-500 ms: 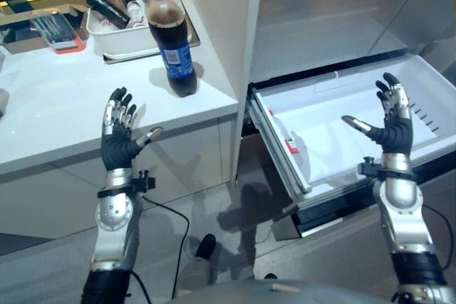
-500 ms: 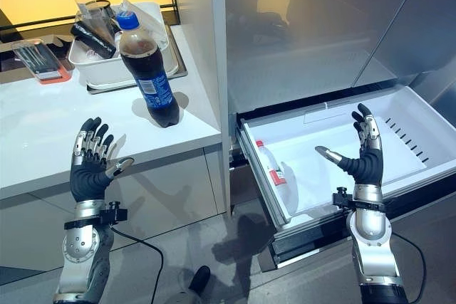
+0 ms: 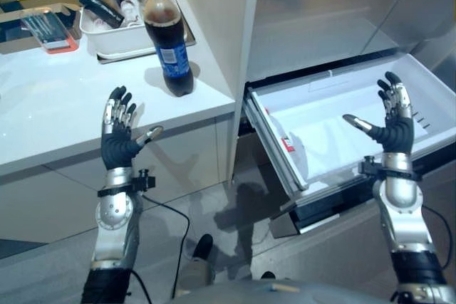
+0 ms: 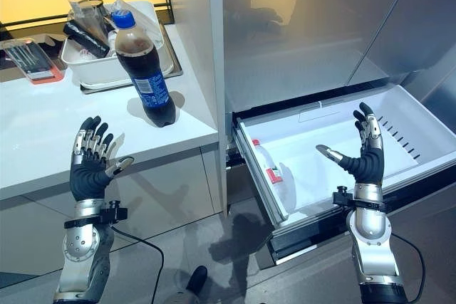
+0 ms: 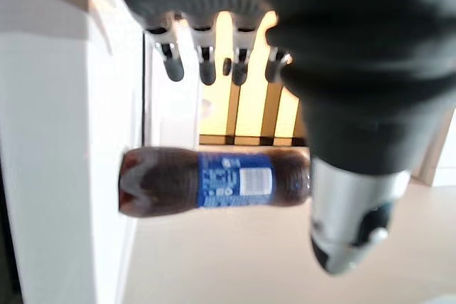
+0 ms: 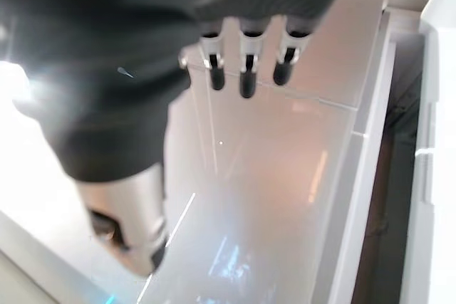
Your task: Take the drinks into the refrigerator
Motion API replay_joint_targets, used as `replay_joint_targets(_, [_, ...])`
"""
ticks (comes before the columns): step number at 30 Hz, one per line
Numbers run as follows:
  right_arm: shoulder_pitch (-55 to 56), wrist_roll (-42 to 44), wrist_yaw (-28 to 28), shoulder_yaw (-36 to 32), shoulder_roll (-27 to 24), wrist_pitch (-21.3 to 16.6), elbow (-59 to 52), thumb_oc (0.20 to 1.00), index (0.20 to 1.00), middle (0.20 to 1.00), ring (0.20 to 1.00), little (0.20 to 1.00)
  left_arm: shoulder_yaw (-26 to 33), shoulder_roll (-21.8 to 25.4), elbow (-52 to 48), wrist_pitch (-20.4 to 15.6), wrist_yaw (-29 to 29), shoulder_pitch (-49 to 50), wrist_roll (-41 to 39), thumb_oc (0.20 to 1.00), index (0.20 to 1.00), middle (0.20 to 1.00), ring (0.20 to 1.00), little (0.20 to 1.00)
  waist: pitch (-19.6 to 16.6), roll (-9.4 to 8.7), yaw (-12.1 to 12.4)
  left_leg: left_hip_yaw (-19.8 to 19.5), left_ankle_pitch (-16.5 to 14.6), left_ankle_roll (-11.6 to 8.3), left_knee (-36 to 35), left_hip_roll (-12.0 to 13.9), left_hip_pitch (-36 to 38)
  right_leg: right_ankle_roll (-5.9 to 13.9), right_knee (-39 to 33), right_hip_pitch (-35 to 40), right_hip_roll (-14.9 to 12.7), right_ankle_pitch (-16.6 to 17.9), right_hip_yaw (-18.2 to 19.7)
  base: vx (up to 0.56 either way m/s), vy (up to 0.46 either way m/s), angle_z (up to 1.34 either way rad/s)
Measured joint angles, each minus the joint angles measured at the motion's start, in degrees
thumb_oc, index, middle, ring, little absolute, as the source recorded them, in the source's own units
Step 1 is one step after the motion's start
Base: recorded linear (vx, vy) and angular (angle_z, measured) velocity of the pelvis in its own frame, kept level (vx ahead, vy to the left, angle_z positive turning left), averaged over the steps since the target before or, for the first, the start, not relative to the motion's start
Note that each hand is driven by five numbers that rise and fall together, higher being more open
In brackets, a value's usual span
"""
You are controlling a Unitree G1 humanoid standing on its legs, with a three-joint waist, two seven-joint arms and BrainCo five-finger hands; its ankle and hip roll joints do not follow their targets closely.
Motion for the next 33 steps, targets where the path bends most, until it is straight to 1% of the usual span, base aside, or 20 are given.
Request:
replay_joint_targets(3, [0.8,0.0,0.1,-0.8,1.0,0.0,0.1,1.0,1.0,1.0,1.0,1.0,-0.1,0.0,0.1,0.1,0.0,0.0,0.0,1.0,1.0,1.0,1.0,1.0,-0.1,-0.41,-0.1,0.8,-0.3,0.3,0.9,-0.5,0.0,0.13,1.6,-0.9,-0.6,-0.5,0.8,-0.07,0.077,-0.11])
replay_joint_targets(5, [0.9,0.0,0.0,-1.0,1.5,-0.1,0.1,1.0,1.0,1.0,1.0,1.0,-0.1,0.1,0.0,0.0,0.3,0.0,0.0,1.0,1.0,1.0,1.0,1.0,-0.4,-0.67,0.0,1.7,-0.5,0.39,1.0,-0.3,-0.1,0.08,2.2,-1.3,-0.7,-0.9,1.2,0.01,0.008,-0.15])
replay_joint_targets(14, [0.8,0.0,0.3,-1.0,1.5,-0.1,0.0,1.0,1.0,1.0,1.0,1.0,-0.1,0.8,0.2,0.0,0.5,0.0,0.1,1.0,1.0,1.0,1.0,1.0,-0.4,-0.66,0.0,1.9,-0.5,0.39,0.9,-0.2,0.0,0.07,1.8,-1.3,-0.6,-0.8,1.7,0.0,0.003,-0.01])
replay_joint_targets(18, [0.0,0.0,0.9,-1.0,1.5,-0.1,0.1,1.0,1.0,1.0,1.0,1.0,0.0,2.1,4.3,0.0,1.6,0.0,0.1,1.0,1.0,1.0,1.0,1.0,-0.6,-0.52,0.0,3.4,-0.6,0.58,0.6,0.0,0.9,0.05,2.0,-1.3,-0.7,-0.8,3.3,0.02,0.013,-0.17])
replay_joint_targets(21, [-0.5,0.1,1.3,-0.7,1.5,-0.1,0.1,1.0,1.0,1.0,1.0,1.0,0.7,2.7,7.0,-0.3,3.2,-0.6,1.5,1.0,1.0,1.0,1.0,1.0,-0.9,-0.49,-1.2,4.1,-0.7,0.66,0.5,0.2,1.3,0.0,2.0,-1.4,-0.7,-0.7,4.1,0.03,0.022,-0.17])
replay_joint_targets(24, [-1.3,0.1,1.9,-0.2,1.3,-0.1,0.1,1.0,1.0,1.0,1.0,1.0,2.3,4.0,11.3,-0.2,5.3,-2.2,2.5,1.0,1.0,1.0,1.0,1.0,-2.0,-0.08,-1.5,6.0,-0.9,0.77,-0.1,0.8,2.2,-0.11,1.8,-1.7,-0.6,-0.5,6.1,0.02,0.018,-0.3])
replay_joint_targets(27, [-1.3,0.2,2.4,0.0,1.3,-0.1,0.1,1.0,1.0,1.0,1.0,1.0,3.0,4.3,13.1,-0.1,6.7,-2.9,3.0,1.0,1.0,1.0,1.0,1.0,-2.4,-0.02,-1.9,7.0,-1.0,0.77,-0.3,1.0,2.9,-0.23,1.5,-1.7,-0.4,-0.1,7.4,0.02,0.02,-0.25])
replay_joint_targets(28, [-1.3,0.7,2.5,0.1,1.3,-0.1,0.1,1.0,1.0,1.0,1.0,1.0,3.1,4.3,13.6,0.0,7.5,-3.0,3.6,1.0,1.0,1.0,1.0,1.0,-2.8,0.11,-2.8,7.6,-1.0,0.8,-0.5,1.1,2.9,-0.27,1.4,-1.9,-0.3,0.0,7.7,0.01,0.01,-0.11])
replay_joint_targets(33, [-1.3,1.3,3.6,1.3,1.1,-0.1,0.1,1.0,1.0,1.0,1.0,1.0,3.6,4.8,15.1,0.6,8.8,-3.4,4.7,1.0,1.0,1.0,1.0,1.0,-3.6,0.27,-3.0,9.9,-1.1,0.9,-1.4,1.7,4.0,-0.4,0.5,-2.2,0.0,1.0,10.3,0.02,0.012,-0.28])
